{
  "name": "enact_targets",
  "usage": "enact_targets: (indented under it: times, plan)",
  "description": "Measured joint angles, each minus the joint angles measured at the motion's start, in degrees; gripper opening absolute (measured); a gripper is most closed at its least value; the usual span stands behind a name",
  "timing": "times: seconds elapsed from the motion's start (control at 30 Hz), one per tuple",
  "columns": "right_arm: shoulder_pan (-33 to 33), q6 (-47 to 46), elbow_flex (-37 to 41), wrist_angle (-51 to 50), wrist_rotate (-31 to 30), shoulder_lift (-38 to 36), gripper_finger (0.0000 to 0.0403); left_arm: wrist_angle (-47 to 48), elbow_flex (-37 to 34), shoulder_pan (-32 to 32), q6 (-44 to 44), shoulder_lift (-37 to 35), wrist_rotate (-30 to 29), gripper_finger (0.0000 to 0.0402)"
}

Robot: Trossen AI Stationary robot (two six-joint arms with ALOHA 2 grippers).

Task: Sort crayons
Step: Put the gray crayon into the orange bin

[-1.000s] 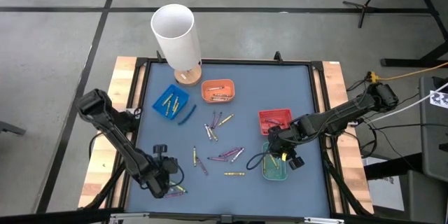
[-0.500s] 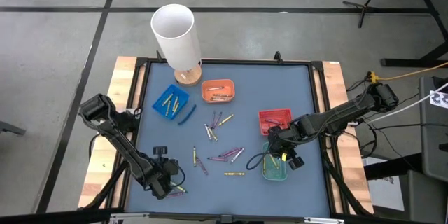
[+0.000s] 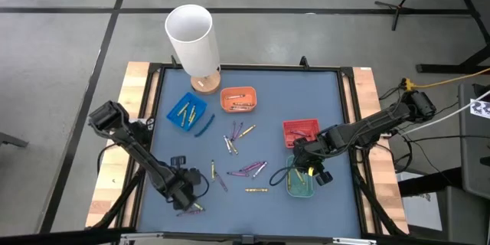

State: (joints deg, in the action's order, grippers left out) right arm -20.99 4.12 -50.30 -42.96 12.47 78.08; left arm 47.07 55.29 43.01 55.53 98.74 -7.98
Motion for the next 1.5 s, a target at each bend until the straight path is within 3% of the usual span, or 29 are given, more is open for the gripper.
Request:
enact_targets:
  times: [0.3,0.9,1.5]
  plan:
    - [0.00,0.02,0.00,-0.02,0.00,0.00,0.0120,-0.30,0.00,-2.01,0.02,0.00,2.75,0.0074]
    - [0.00,0.04,0.00,-0.02,0.00,0.00,0.0120,-2.36,-0.04,-2.01,-0.13,-0.11,2.55,0.0007]
    - [0.02,0.09,0.00,0.00,0.00,0.00,0.0120,-4.69,-0.04,-4.78,-0.17,-0.11,3.29,0.0001]
